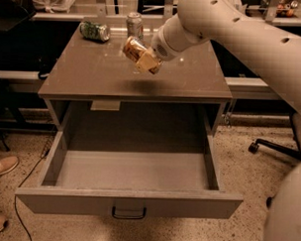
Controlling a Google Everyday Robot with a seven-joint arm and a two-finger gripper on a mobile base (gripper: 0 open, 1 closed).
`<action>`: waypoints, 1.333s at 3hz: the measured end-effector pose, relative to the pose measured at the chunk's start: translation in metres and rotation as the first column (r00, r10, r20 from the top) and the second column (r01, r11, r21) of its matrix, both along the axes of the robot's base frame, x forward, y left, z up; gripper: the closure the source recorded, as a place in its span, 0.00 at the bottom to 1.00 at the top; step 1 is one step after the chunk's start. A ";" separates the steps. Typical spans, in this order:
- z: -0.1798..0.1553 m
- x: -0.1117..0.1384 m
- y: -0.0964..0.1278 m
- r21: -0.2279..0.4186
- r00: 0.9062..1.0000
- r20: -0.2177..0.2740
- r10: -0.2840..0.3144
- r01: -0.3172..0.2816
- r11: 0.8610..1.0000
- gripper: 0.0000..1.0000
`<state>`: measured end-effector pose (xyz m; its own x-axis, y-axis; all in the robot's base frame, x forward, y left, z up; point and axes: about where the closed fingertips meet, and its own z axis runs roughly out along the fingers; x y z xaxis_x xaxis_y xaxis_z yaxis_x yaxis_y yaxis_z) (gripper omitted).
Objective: Pick orange can from top drawer and place on counter
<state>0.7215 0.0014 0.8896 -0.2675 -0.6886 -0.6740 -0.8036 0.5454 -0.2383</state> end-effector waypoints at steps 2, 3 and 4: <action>-0.031 0.044 0.007 0.065 0.995 -0.097 -0.010 0.016 0.998 0.27; -0.038 0.052 0.007 0.085 0.993 -0.117 -0.009 0.019 0.996 0.04; -0.041 0.055 0.004 0.100 0.992 -0.127 -0.006 0.019 0.995 0.00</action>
Offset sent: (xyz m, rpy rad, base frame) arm 0.0601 0.0050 -0.0401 0.0981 0.1298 -0.0250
